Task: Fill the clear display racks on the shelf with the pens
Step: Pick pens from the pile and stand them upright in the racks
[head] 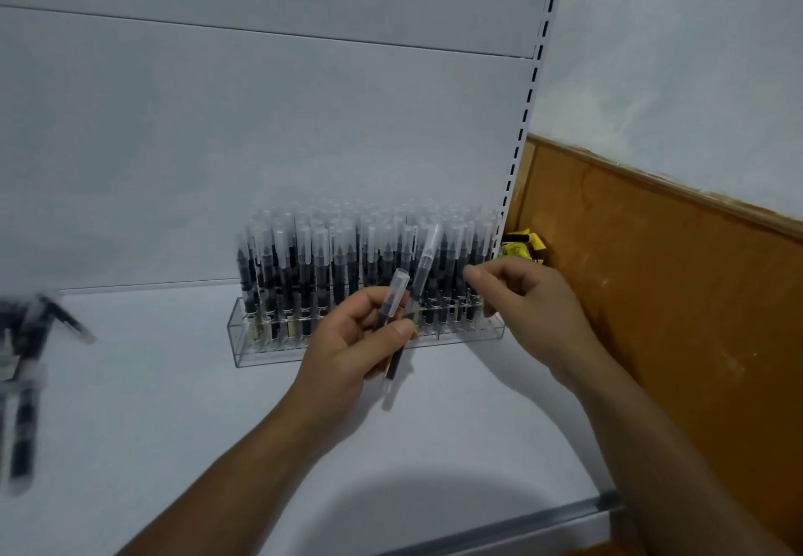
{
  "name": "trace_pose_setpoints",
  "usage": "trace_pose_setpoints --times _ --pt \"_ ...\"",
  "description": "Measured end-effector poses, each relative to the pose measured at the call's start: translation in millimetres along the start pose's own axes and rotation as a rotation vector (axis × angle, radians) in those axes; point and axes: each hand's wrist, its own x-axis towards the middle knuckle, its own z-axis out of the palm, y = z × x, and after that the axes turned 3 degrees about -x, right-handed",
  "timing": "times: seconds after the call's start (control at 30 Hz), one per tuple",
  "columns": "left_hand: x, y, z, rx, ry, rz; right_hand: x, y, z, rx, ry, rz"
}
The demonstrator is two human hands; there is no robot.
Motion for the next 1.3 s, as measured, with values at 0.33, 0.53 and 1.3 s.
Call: trace_pose_setpoints --times 0.33,0.53,1.3 --pt "1 -1 1 0.01 -0.025 0.019 -8 -36 17 0.425 -0.209 -0.021" --pt "3 -2 -4 0.013 0.047 0.01 14 -26 -19 0.368 0.221 0.005" --pt "3 -7 -6 0.017 0.006 0.021 40 28 -18 -0.432 0.092 -0.025"
